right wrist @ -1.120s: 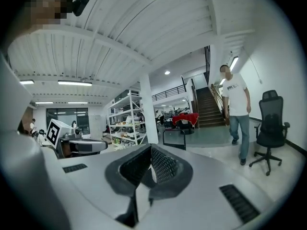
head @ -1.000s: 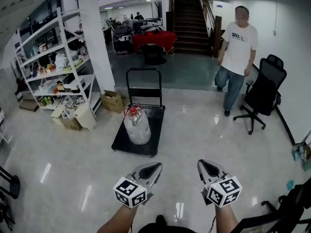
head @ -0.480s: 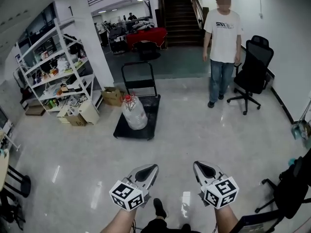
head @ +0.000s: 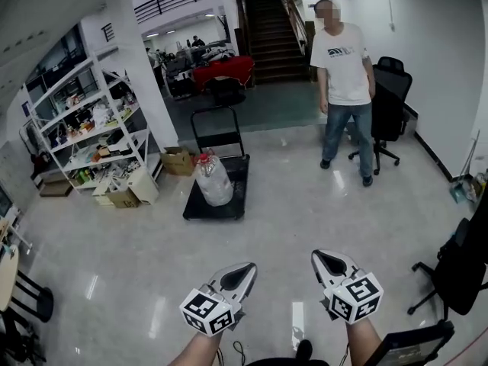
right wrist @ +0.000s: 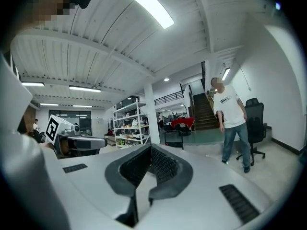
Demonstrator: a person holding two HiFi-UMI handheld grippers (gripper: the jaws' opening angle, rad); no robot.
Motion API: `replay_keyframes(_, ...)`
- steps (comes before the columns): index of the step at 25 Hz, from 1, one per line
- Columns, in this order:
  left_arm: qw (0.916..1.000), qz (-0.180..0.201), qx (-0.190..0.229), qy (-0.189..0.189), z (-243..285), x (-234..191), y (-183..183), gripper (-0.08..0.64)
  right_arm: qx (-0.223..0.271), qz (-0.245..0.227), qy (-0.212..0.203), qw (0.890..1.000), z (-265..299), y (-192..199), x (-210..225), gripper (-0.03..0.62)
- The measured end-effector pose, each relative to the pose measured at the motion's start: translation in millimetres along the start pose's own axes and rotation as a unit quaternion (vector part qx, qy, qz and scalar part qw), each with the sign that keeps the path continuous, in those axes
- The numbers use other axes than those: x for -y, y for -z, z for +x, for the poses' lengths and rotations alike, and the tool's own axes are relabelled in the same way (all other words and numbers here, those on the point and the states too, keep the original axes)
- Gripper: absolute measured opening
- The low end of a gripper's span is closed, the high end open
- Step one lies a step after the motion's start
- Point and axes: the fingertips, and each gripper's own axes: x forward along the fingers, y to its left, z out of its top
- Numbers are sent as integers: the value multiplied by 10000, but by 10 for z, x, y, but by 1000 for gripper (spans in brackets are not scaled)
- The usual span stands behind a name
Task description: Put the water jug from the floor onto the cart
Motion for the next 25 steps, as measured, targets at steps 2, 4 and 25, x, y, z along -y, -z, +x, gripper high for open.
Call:
replay_keyframes(2, 9999, 20, 64, 133, -269, 102, 80, 2, -46, -25, 163, 9999, -172, 90, -235, 2)
replay_keyframes(4, 9995, 76, 109, 304, -537, 174, 140, 2, -92, 33, 320, 9994, -309, 176, -478, 3)
replay_keyframes(25, 9990, 9, 429, 160, -1493, 901, -87, 2, 229, -251, 476, 9983, -1446, -80, -1326, 2)
